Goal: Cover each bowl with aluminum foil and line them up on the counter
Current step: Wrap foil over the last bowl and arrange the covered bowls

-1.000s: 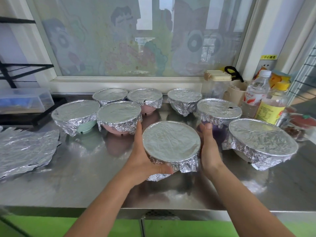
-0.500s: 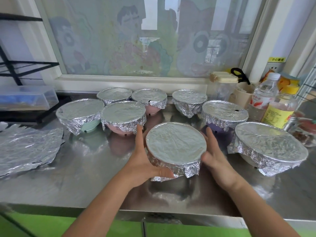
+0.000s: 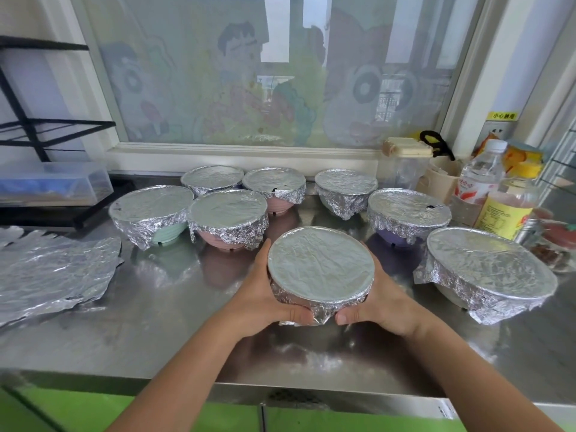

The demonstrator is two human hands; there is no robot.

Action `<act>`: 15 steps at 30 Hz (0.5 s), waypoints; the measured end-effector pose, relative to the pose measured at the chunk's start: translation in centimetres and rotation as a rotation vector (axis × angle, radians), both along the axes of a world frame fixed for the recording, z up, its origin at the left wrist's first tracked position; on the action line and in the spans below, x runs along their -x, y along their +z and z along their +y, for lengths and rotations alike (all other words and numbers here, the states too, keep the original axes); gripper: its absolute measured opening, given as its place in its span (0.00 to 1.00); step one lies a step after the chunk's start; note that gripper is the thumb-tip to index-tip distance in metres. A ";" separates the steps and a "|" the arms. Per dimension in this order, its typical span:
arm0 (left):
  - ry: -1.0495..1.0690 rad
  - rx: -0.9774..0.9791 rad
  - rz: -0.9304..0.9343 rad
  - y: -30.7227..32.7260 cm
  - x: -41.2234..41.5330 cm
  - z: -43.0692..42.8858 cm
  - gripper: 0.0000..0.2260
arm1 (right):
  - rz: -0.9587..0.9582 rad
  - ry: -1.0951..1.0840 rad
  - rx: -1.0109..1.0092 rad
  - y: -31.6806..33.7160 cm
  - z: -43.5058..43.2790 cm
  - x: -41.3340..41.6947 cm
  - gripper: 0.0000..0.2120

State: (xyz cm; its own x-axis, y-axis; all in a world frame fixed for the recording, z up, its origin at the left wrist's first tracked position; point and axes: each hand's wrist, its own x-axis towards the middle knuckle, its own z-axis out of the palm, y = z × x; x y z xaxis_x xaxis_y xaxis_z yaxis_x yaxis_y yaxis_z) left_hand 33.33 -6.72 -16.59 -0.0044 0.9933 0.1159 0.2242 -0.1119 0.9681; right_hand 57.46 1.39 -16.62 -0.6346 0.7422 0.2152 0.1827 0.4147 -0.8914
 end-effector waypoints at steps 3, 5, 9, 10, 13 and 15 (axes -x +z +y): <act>-0.038 -0.023 0.024 0.3 0.1 -0.1 0.66 | -0.034 0.009 -0.011 0.1 0.2 -0.3 0.60; -0.020 -0.041 0.054 0.1 0.1 -0.1 0.61 | -0.045 0.014 0.000 0.3 0.2 -0.2 0.60; 0.033 -0.078 0.087 -0.3 -0.3 0.1 0.55 | -0.042 0.022 0.045 0.4 0.2 0.1 0.60; 0.034 -0.082 0.087 -0.3 -0.3 0.1 0.55 | -0.044 0.025 0.049 0.4 0.3 0.0 0.60; 0.004 -0.090 0.098 0.1 -0.1 0.0 0.53 | -0.025 0.015 0.109 0.2 0.6 -0.6 0.64; -0.011 -0.093 0.101 0.3 0.0 0.0 0.51 | -0.019 0.035 0.147 0.3 1.0 -0.9 0.66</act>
State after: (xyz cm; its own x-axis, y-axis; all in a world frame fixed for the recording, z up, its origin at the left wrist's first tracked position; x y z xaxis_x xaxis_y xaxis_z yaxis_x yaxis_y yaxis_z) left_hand 33.33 -6.76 -16.30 0.0224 0.9782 0.2064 0.3181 -0.2027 0.9261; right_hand 58.35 2.42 -16.33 -0.6636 0.7422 0.0941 0.1875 0.2867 -0.9395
